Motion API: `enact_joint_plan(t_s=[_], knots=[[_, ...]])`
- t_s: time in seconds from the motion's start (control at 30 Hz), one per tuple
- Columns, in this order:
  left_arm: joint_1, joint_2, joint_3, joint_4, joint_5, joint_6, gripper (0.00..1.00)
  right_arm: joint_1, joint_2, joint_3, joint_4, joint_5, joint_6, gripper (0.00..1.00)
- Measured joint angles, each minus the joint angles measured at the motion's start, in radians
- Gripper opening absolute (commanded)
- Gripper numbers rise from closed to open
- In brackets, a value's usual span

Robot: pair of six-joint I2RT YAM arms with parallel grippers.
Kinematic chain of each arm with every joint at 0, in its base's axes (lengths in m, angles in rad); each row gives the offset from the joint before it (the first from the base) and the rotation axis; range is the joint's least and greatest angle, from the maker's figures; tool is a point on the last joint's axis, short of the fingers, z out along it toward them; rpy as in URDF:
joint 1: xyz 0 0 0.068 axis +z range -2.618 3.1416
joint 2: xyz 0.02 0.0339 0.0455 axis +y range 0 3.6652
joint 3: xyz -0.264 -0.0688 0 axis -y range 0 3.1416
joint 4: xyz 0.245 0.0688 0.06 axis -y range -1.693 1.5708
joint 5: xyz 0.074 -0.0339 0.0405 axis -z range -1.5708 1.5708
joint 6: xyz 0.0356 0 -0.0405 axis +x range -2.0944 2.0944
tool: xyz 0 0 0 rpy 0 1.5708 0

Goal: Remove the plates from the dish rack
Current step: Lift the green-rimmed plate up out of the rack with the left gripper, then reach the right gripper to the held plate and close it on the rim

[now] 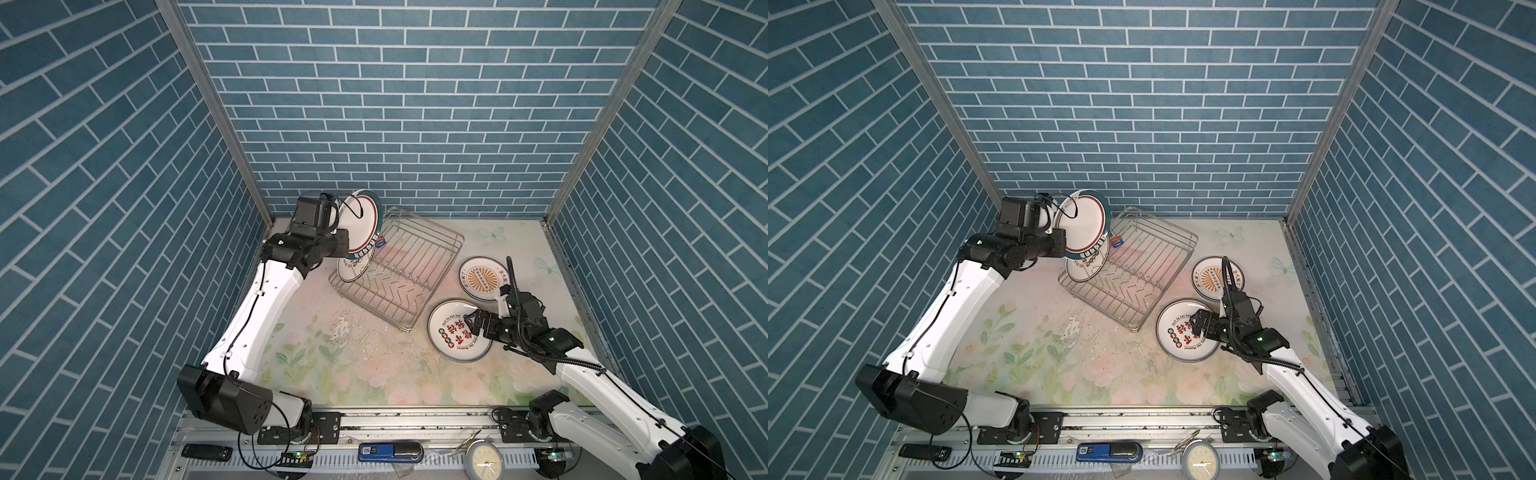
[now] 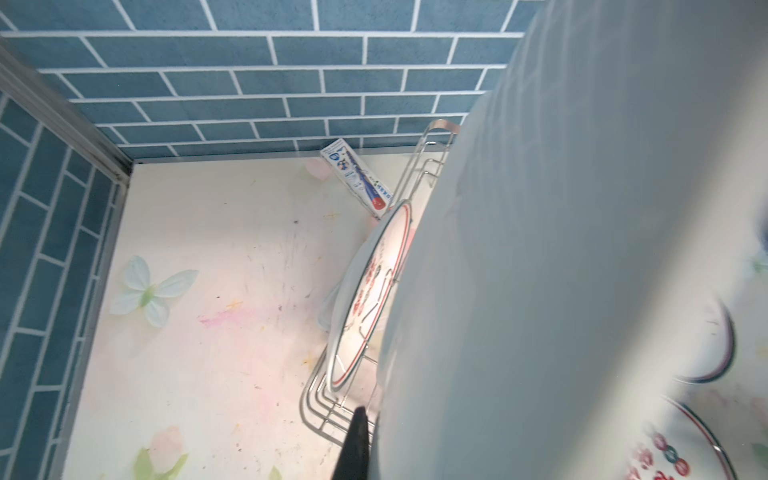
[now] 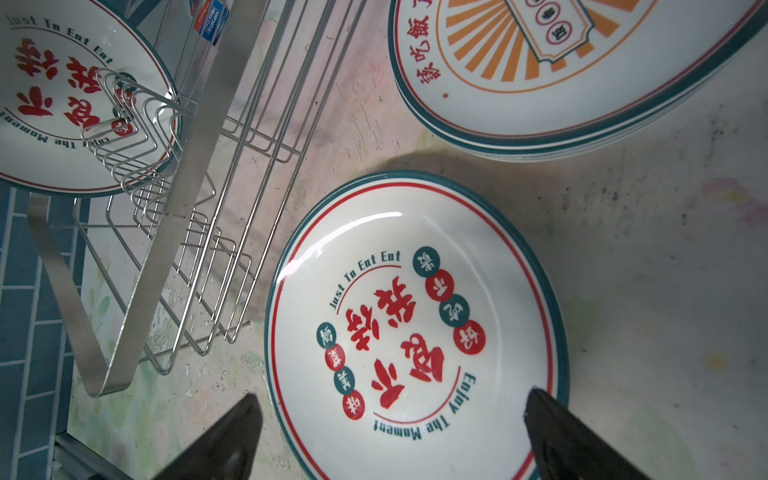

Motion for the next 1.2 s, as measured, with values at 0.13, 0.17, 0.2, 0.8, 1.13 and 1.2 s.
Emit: enact_joint_plan(t_s=[0.13,0.17,0.2,0.8,1.13,1.2], knots=[[0.000,0.012,-0.031,0.053,0.192,-0.051,0.00,0.000,-0.053,0.000,-0.014,0.034,0.001,0.99],[0.000,0.024,-0.034,0.066,0.251,-0.066,0.00,0.000,-0.070,0.000,-0.014,0.044,0.002,0.99],[0.000,0.039,-0.037,0.085,0.312,-0.083,0.00,0.000,-0.091,0.000,-0.014,0.054,0.003,0.99],[-0.157,0.303,0.009,0.067,0.623,-0.162,0.00,0.000,-0.091,-0.061,0.478,-0.038,0.006,0.99],[-0.176,0.304,0.015,0.025,0.604,-0.151,0.00,0.000,0.167,-0.059,0.780,-0.133,0.063,0.88],[-0.176,0.304,0.015,0.021,0.600,-0.150,0.00,0.000,0.206,-0.059,0.837,-0.148,0.072,0.86]])
